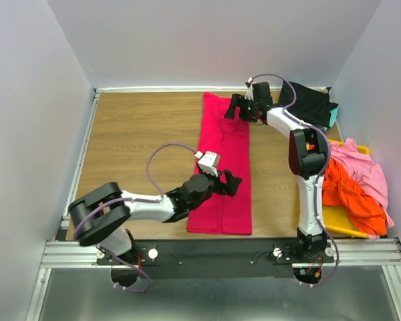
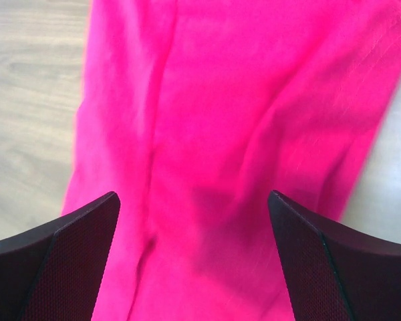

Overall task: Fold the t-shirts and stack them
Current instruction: Fold the tshirt

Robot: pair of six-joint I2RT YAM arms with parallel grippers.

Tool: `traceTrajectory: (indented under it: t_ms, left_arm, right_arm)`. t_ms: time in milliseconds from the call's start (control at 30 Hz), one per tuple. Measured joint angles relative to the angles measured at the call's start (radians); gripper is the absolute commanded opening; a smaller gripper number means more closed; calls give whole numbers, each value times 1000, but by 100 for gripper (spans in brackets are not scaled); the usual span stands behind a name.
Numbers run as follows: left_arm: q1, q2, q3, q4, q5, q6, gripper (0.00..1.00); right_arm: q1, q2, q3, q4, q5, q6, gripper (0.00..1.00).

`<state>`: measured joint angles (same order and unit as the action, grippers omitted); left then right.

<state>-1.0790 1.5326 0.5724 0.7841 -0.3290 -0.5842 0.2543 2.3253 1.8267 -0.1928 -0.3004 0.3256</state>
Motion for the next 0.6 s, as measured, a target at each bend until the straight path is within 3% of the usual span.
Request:
traceTrajectory:
  t_ms: [167,333,600]
  left_arm:
    - [1,-114,-61,-92,-74,-20,93]
    - [3,-184,-142,-220,-114,-78,93]
    - [-16,-260,-166,-435,-114,-168,92]
  right_arm:
    - [27,-239,-223,-5,37,14,98]
    - [116,-532,-552,46,117,43,97]
    - [254,-774,-1019,66,278,151,96]
